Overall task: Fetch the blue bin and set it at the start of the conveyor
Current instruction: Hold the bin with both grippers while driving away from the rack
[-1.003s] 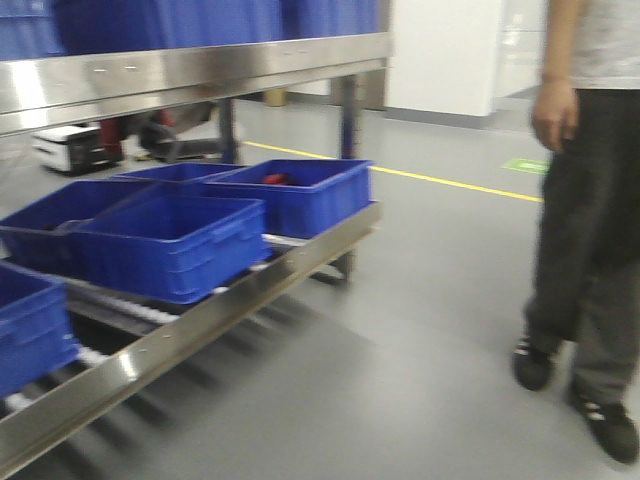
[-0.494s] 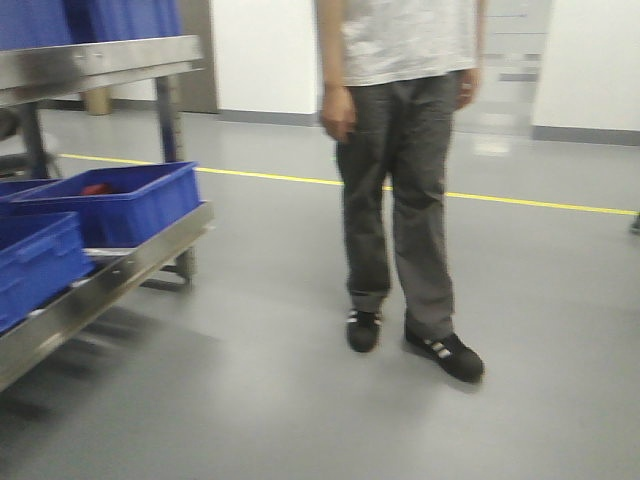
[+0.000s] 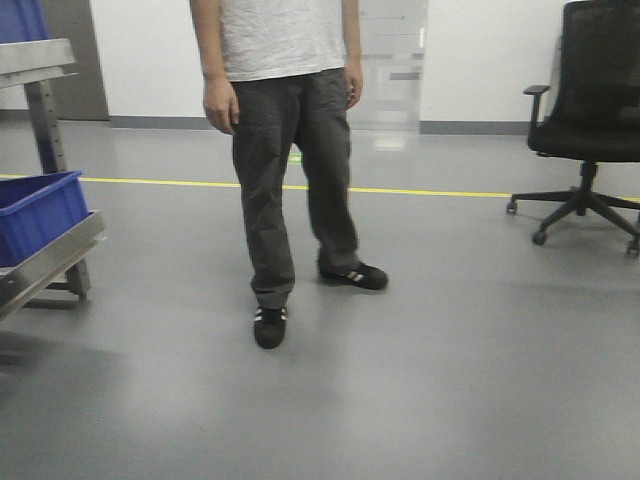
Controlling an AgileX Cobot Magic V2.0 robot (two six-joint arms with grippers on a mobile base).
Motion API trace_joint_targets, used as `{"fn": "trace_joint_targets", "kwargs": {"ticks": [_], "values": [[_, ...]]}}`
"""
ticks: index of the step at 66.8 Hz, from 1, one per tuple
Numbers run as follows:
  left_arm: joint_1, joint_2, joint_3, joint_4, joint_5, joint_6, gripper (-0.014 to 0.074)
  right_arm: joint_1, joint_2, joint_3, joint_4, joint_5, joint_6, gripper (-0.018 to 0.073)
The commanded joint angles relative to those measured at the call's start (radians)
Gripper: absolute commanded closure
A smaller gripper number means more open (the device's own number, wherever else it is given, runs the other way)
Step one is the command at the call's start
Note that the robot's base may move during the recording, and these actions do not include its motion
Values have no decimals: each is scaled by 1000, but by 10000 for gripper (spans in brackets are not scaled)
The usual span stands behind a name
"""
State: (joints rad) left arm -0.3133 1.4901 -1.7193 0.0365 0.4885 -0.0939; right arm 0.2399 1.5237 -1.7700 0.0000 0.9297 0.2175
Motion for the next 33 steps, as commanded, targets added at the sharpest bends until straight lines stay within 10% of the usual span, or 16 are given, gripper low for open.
{"fn": "trace_joint_targets", "kwargs": {"ticks": [1,33], "values": [[-12,-17,-11,-51,-63,-11,708,2,-10,-5,5,-50,-30,712],[-12,-17,-11,-51,-63,-11,708,2,-10,-5,5,-50,-30,712]]}}
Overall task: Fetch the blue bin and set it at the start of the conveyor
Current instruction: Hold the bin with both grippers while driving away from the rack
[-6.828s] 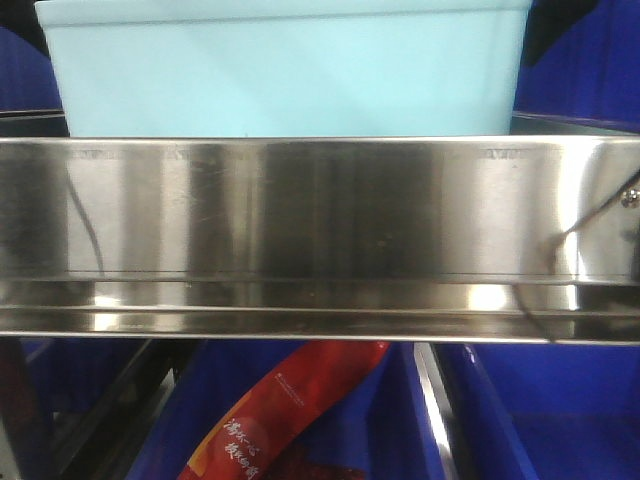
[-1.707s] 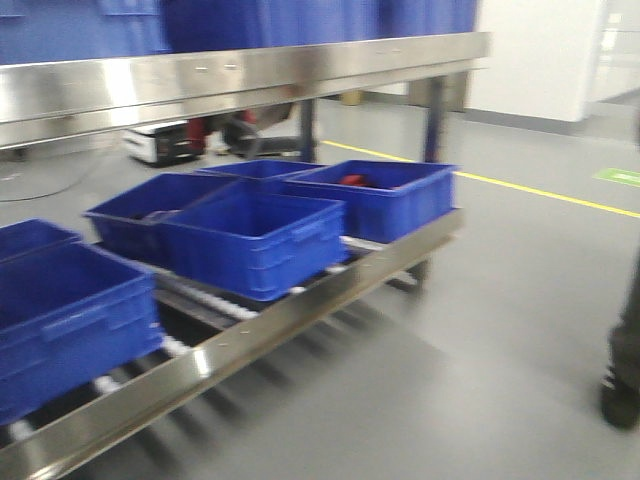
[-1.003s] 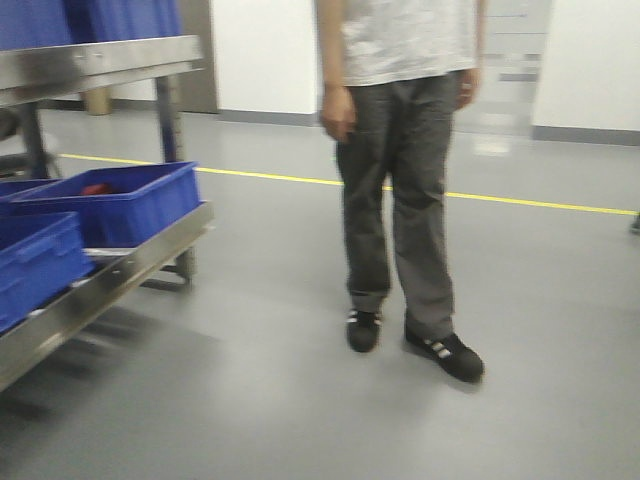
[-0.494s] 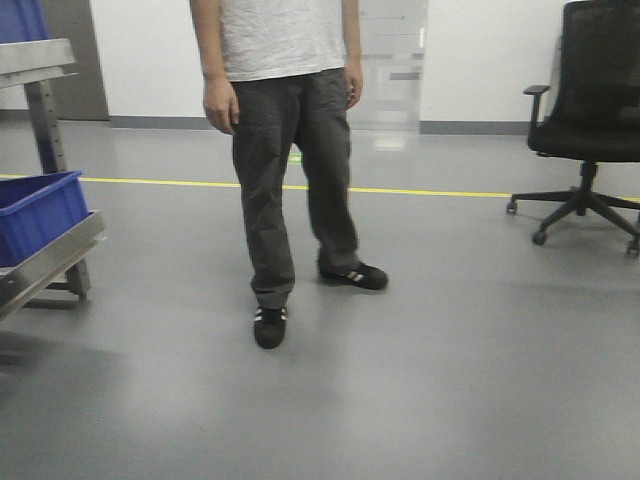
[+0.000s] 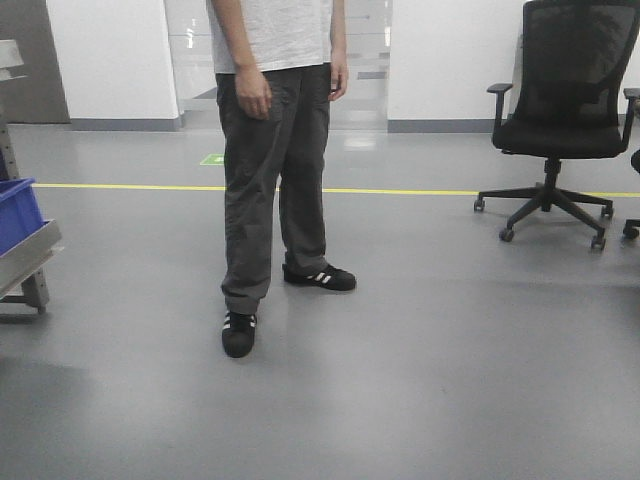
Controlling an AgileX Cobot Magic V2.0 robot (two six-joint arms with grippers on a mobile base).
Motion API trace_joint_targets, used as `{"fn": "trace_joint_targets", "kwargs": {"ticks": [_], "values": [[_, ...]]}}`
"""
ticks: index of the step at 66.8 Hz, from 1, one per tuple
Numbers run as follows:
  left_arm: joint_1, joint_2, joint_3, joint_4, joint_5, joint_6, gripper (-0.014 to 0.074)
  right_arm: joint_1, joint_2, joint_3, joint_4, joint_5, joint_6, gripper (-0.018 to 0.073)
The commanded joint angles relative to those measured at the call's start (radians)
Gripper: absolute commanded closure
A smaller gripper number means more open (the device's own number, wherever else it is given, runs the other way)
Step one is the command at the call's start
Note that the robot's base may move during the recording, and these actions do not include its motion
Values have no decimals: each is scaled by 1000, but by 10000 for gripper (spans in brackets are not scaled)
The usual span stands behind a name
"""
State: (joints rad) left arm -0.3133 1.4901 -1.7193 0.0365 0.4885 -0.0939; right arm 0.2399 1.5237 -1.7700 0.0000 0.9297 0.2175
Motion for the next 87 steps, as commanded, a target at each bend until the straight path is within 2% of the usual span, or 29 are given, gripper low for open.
{"fn": "trace_joint_targets", "kwargs": {"ticks": [1,87], "values": [[-12,-17,-11,-51,-63,-11,708,2,-10,-5,5,-50,-30,712],[-12,-17,-11,-49,-63,-11,708,2,-10,-5,5,-54,-30,712]]}}
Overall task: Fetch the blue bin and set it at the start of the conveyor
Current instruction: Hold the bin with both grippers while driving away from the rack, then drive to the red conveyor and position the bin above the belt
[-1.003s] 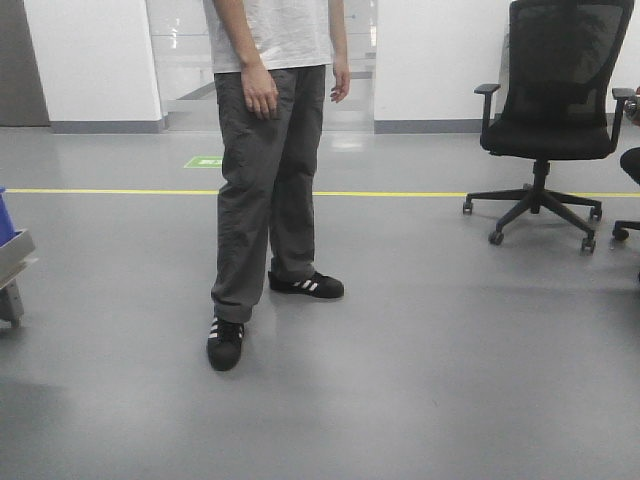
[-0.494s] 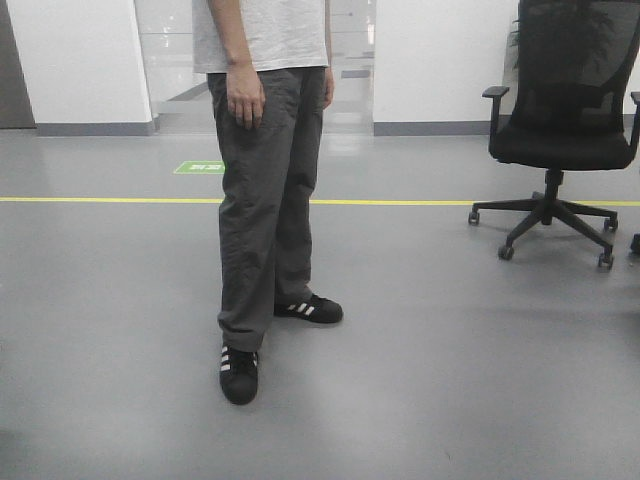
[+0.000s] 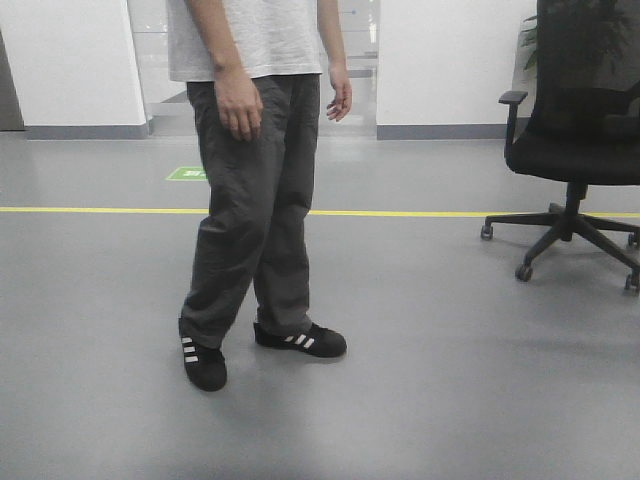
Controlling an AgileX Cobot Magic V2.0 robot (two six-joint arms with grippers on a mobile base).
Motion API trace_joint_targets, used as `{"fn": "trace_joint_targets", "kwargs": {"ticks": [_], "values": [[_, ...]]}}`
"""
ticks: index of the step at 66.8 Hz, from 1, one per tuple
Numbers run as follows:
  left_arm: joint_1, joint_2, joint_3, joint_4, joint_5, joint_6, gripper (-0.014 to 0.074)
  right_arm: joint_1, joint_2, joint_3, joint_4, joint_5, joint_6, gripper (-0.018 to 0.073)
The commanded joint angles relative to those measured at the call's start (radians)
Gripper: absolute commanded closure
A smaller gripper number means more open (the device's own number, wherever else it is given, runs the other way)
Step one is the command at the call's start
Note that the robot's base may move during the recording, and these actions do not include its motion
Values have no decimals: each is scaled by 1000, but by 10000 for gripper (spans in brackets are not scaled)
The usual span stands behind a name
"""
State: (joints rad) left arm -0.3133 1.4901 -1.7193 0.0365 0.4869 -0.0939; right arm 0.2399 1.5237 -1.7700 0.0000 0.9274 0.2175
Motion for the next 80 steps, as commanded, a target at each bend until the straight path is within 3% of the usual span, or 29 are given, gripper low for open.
{"fn": "trace_joint_targets", "kwargs": {"ticks": [1,52,80], "values": [[-12,-17,-11,-49,-61,-11,708,2,-10,-5,5,-52,-30,712],[-12,-17,-11,-49,-61,-11,708,2,-10,-5,5,-58,-30,712],[-12,-17,-11,-49,-61,-11,708,2,-10,-5,5,-207,-30,712]]}}
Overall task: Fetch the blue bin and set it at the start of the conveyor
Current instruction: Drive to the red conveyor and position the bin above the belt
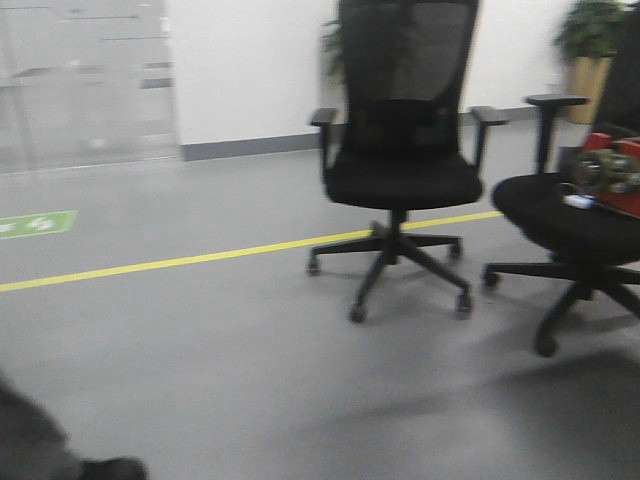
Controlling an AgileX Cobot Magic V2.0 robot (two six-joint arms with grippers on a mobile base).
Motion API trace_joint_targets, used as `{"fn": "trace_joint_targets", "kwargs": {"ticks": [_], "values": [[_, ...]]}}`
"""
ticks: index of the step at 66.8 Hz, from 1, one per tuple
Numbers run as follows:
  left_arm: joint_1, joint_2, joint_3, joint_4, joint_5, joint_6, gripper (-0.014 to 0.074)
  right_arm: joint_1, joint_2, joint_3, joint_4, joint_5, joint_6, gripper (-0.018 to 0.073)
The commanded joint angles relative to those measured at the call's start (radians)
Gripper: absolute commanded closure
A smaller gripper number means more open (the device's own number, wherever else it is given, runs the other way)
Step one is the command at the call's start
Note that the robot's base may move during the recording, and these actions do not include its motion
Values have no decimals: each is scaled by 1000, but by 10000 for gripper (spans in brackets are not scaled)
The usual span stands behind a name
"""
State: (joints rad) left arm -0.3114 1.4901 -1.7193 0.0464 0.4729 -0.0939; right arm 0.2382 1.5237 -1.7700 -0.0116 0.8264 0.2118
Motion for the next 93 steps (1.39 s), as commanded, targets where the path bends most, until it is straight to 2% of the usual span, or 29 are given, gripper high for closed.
{"fn": "trace_joint_targets", "kwargs": {"ticks": [1,27,93], "values": [[-14,-17,-11,-59,-47,-11,708,4,-10,-5,17,-112,-25,712],[-14,-17,-11,-59,-47,-11,708,4,-10,-5,17,-232,-25,712],[-14,-17,-11,-59,-49,-11,708,4,-10,-5,17,-232,-25,712]]}}
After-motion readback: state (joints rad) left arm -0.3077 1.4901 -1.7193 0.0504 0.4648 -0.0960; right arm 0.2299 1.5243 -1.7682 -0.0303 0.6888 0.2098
